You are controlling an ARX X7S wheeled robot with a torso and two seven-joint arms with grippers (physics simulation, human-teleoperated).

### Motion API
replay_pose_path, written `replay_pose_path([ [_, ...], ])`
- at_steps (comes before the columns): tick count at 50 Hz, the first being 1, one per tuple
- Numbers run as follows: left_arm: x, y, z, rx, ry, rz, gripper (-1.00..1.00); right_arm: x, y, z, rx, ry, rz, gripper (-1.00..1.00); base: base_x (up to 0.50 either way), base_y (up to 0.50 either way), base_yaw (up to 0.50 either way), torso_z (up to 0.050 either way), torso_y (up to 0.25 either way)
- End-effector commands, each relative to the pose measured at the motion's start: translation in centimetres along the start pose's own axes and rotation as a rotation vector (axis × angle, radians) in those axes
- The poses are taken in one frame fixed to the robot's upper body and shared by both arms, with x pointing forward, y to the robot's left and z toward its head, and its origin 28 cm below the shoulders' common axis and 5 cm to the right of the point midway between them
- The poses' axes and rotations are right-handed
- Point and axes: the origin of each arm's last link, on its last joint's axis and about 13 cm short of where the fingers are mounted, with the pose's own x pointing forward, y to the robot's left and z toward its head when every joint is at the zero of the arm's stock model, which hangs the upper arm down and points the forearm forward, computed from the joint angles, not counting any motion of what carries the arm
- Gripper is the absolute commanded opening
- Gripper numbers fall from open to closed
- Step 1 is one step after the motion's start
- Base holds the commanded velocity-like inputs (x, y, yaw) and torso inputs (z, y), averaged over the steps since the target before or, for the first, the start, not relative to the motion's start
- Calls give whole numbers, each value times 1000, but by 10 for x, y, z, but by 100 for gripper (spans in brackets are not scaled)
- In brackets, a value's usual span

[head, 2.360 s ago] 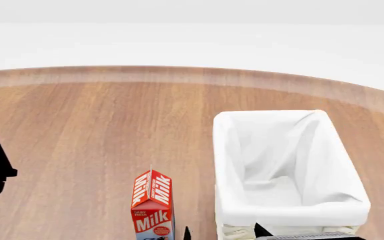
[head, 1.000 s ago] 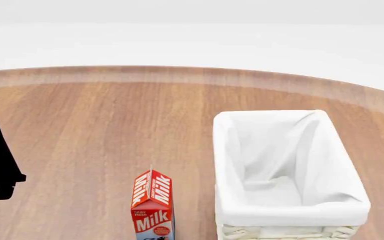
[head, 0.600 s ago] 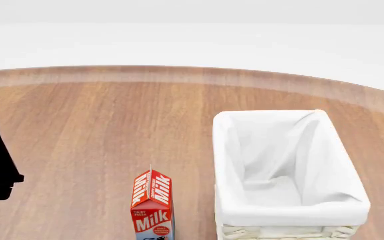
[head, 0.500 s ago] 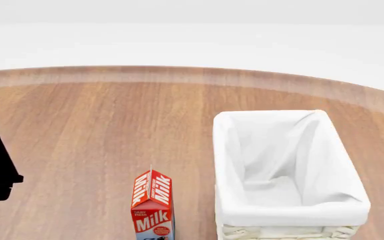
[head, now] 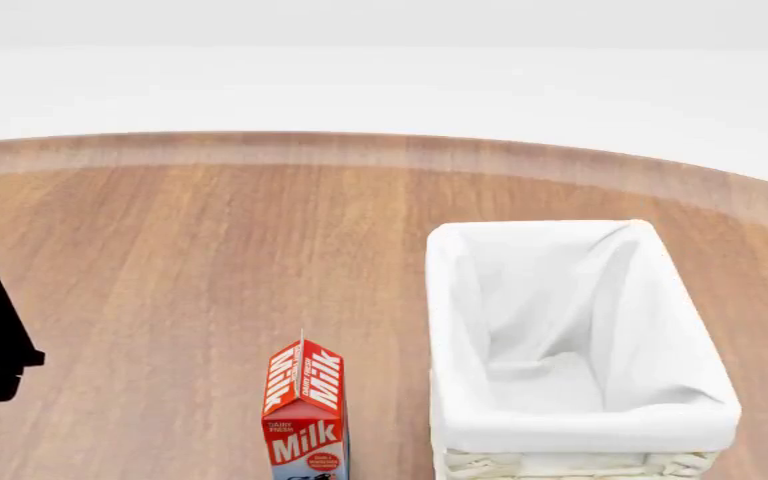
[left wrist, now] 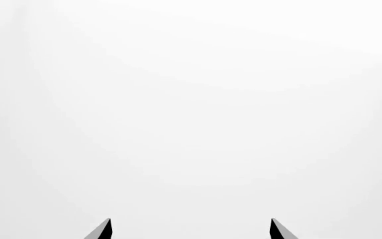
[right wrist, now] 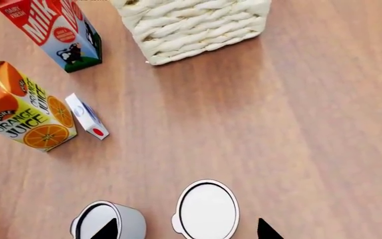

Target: Pick up the alphabet soup and the tomato sauce, and put them in the basket.

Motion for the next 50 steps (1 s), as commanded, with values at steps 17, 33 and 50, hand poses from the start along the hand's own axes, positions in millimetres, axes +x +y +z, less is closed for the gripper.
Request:
replay_pose_path([
  [17,-2,0,-2,-2,4,1,100,12,-6,-7,28,-6,8,100,0,0,0,0,0],
  [33,-1,2,-2,5,4,4,100,26,-8,-14,69,-17,23,100,0,0,0,0,0],
  [50,-2,1,-2,4,6,1,100,30,-11,-25,77,10,18,100,0,0,0,0,0],
])
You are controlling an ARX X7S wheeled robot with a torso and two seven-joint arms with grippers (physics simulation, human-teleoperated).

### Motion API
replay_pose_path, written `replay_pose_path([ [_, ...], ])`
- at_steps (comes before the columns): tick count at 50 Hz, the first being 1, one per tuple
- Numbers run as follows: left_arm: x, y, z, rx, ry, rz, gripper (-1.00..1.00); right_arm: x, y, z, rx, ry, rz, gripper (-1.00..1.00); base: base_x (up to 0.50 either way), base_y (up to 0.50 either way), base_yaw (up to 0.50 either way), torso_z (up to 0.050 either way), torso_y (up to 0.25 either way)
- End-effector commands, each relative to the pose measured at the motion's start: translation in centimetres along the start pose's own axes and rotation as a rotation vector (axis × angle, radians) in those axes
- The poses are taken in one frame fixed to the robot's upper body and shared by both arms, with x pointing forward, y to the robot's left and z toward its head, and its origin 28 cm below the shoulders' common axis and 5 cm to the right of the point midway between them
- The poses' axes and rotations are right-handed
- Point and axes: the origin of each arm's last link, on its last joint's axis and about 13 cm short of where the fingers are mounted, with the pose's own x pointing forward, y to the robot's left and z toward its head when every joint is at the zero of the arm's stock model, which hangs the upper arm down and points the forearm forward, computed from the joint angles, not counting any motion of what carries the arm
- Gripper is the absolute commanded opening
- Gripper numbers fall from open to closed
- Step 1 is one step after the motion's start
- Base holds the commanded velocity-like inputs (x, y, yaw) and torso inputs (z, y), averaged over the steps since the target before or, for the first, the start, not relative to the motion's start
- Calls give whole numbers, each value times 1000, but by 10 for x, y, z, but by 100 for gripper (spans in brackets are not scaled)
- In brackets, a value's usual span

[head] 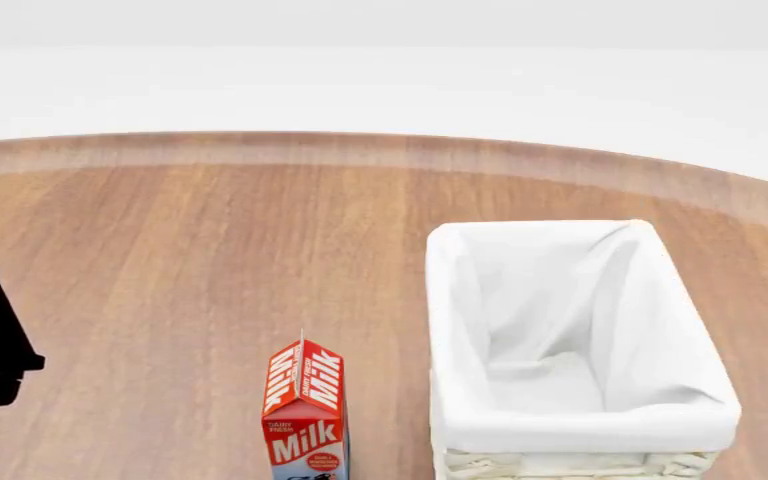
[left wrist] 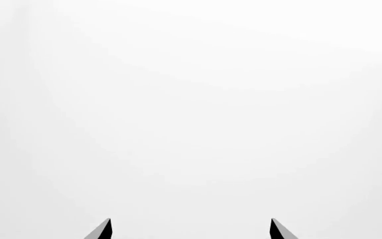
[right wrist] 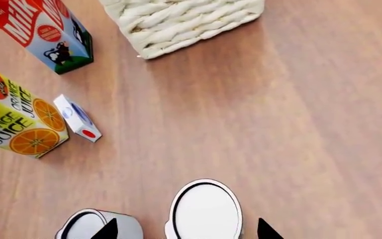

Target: Pick up the alphabet soup and the tomato sauce, and put them in the basket.

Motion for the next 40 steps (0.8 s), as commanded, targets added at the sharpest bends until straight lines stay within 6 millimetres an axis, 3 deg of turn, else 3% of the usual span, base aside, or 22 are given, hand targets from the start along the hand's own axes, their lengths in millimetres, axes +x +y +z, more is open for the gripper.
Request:
replay_pose_path([
  [1,-1,0,-1,2,1,-2,100,7,-3,-8,5,13,0,100,0,0,0,0,0],
  [40,0,1,-2,0,5,2,100,24,-8,-11,19,22,-2,100,0,0,0,0,0],
])
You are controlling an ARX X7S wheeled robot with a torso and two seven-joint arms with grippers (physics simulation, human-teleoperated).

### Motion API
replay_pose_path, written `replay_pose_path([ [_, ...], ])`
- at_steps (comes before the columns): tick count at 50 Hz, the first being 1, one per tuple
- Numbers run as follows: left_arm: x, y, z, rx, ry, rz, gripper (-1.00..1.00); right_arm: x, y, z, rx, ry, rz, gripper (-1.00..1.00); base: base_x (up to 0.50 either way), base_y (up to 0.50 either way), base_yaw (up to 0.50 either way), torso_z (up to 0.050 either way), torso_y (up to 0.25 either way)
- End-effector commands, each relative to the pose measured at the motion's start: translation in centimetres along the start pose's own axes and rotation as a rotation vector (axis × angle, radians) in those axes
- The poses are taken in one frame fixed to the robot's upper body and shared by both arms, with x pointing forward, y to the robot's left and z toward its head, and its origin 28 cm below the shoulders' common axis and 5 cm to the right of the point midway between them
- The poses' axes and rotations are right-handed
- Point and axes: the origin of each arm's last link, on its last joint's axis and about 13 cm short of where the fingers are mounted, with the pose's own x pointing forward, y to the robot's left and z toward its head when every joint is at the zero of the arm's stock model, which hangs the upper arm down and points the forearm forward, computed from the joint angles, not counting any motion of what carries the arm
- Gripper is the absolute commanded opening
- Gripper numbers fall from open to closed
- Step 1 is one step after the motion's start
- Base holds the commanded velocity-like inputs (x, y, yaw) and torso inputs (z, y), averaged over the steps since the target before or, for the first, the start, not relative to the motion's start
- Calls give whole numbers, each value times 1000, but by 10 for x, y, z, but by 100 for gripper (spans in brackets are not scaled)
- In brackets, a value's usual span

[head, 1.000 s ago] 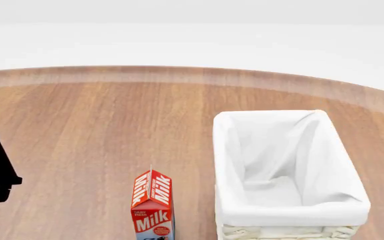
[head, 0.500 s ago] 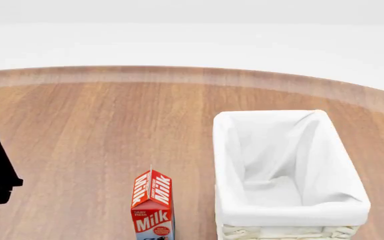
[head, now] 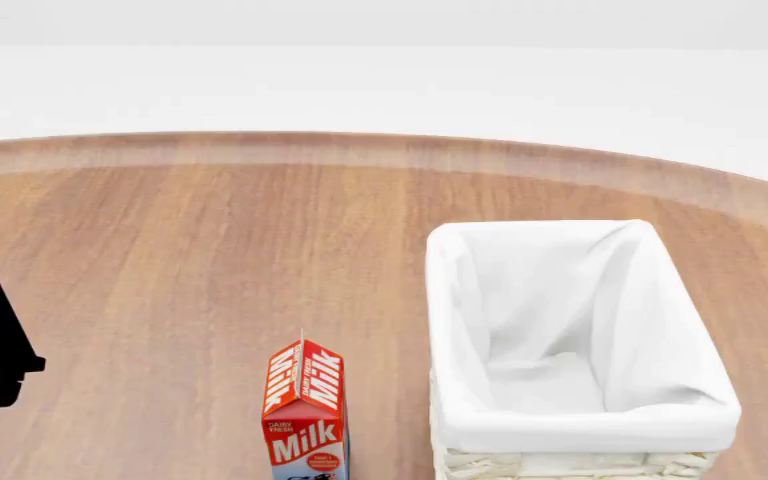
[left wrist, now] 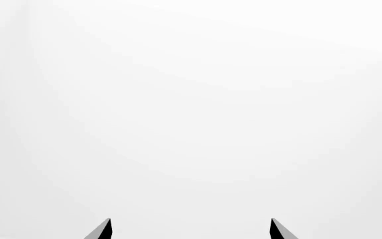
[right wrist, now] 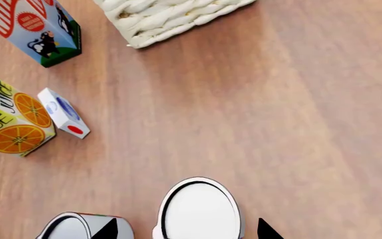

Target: Pick up the alphabet soup and the tomato sauce, and put them in the basket.

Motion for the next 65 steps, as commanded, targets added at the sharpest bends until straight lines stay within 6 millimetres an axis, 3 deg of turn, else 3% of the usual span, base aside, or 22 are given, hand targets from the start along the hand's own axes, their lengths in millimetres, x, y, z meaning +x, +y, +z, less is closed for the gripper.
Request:
replay_pose_path([
  [1,0,-1,0,2,-1,-3,100,5,-1,0,-2,1,0,100,0,0,0,0,0],
  [65,-1,2,-1,7,3,2,100,30,-7,-14,15,20,3,100,0,0,0,0,0],
])
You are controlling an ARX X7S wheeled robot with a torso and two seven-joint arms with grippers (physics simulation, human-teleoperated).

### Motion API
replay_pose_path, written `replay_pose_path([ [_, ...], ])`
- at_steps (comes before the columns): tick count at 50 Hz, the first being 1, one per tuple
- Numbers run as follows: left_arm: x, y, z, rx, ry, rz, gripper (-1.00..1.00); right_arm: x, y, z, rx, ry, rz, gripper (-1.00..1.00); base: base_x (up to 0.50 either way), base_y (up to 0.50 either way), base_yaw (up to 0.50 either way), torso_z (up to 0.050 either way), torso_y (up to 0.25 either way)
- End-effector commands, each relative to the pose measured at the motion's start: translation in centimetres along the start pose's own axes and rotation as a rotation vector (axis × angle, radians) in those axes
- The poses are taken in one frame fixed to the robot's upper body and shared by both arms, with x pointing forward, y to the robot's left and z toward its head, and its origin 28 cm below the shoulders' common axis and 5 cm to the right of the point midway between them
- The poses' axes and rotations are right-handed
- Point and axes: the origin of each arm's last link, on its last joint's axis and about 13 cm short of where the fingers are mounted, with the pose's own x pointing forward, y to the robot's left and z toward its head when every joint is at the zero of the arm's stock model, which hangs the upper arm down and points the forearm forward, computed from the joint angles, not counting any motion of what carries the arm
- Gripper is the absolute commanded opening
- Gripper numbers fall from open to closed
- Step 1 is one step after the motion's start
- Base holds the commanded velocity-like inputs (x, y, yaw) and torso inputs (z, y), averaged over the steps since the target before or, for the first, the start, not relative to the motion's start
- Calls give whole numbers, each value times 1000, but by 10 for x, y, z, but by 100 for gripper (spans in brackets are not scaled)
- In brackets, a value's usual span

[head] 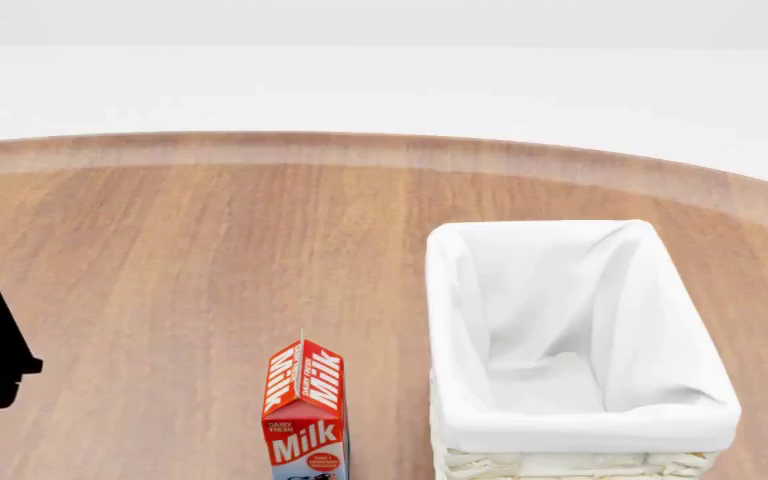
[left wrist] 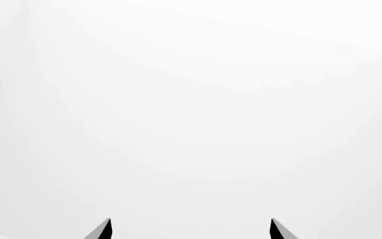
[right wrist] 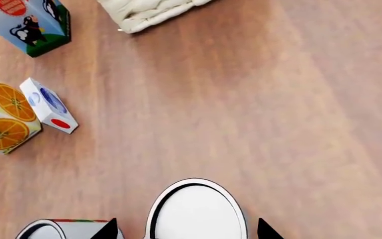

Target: Pick up the alphabet soup and the tomato sauce, and put them in the basket.

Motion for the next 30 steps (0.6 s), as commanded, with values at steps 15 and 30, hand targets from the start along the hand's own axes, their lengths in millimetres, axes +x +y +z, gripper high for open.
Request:
replay_pose_path([
  [15,0,0,0,3,2,-2,100,9,-3,-6,6,7,3,100,0,0,0,0,0],
  [30,-1,-1,-1,3,4,-4,100,14,-4,-10,9,20,4,100,0,0,0,0,0],
])
